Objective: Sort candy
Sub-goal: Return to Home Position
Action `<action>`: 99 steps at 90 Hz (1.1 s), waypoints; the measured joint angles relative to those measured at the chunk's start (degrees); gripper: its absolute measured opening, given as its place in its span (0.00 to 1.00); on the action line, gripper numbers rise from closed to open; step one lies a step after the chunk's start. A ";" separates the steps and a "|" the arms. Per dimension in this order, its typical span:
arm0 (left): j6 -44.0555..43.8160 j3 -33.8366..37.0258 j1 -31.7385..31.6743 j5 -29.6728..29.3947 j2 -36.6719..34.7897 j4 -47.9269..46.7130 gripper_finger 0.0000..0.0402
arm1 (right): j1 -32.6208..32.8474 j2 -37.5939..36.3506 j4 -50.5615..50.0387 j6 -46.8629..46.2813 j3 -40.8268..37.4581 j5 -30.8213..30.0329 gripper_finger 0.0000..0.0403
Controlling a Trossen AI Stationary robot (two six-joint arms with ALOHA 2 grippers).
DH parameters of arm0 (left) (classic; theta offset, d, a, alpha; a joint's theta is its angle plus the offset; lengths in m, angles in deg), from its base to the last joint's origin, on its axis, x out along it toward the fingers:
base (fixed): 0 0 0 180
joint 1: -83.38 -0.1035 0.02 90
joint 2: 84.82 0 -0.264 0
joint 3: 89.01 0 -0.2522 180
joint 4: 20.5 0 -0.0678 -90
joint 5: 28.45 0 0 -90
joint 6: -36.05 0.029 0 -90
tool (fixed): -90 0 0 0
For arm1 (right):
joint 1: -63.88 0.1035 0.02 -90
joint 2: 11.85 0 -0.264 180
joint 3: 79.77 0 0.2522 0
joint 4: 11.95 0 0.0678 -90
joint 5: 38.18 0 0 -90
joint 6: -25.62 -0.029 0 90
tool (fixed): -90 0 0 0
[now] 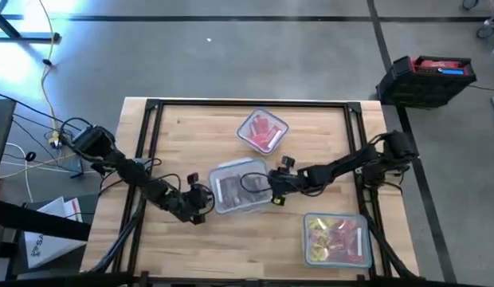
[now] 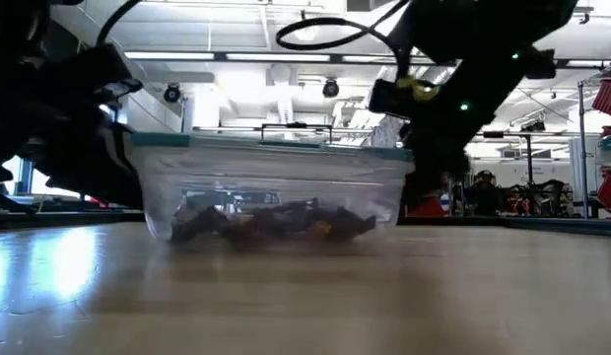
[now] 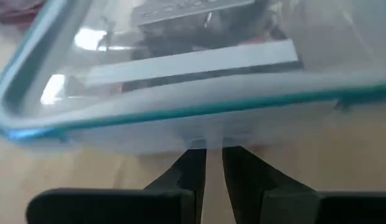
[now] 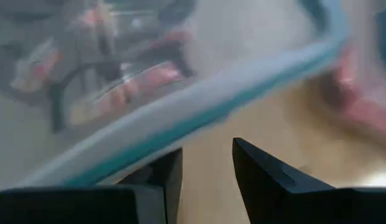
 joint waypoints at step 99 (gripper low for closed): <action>13.64 -9.90 -10.00 -1.61 -11.67 -22.58 0.10 | 12.55 2.69 -38.37 -35.16 29.12 23.59 0.28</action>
